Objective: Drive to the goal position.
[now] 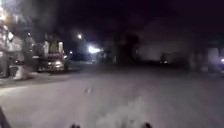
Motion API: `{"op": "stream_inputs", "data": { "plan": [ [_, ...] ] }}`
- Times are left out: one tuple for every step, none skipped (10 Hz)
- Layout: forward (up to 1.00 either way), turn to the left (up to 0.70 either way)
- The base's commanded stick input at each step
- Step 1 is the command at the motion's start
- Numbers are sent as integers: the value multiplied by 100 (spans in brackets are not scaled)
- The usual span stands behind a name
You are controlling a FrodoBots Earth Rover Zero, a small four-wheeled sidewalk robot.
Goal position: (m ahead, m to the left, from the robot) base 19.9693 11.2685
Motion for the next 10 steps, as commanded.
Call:
{"op": "stream_inputs", "data": {
  "plan": [
    [70, 0],
    [70, 0],
    [70, 0],
    [70, 0],
    [70, 0],
    [70, 0],
    [70, 0],
    [70, 0],
    [70, 0],
    [70, 0]
  ]
}}
